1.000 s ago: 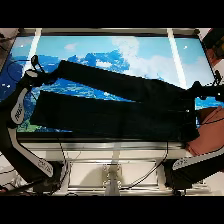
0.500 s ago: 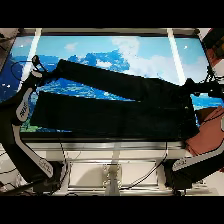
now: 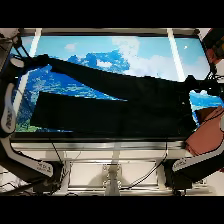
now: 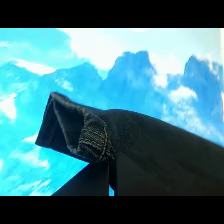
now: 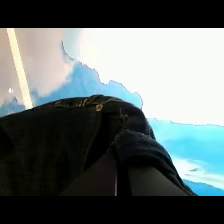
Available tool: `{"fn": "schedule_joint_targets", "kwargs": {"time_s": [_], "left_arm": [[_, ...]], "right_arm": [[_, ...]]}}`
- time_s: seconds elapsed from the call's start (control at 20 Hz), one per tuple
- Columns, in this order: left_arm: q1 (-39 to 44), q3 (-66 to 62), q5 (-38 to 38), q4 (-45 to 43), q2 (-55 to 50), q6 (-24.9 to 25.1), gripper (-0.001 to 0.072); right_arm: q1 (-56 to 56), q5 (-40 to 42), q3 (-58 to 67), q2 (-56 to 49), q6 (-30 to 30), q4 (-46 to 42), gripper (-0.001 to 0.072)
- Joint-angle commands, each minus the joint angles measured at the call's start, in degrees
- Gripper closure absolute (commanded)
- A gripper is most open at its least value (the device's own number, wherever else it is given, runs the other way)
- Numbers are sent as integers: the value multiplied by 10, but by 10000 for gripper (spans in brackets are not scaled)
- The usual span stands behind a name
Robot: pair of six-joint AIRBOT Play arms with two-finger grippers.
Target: Fold the clothes and pants, and hang the long-sleeved shirts on hangers.
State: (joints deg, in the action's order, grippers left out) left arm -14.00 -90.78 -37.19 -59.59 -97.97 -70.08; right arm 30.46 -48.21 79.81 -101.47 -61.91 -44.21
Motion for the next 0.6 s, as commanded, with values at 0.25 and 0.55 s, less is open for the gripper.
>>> {"fn": "schedule_joint_targets", "kwargs": {"time_s": [0.25,0.55], "left_arm": [[-38,-1,-57,-124,51,-80,683],[13,-9,189,-47,51,-66,683]], "right_arm": [[-46,92,1,10,-1,9,681],[-53,91,1,10,-5,16,681]]}}
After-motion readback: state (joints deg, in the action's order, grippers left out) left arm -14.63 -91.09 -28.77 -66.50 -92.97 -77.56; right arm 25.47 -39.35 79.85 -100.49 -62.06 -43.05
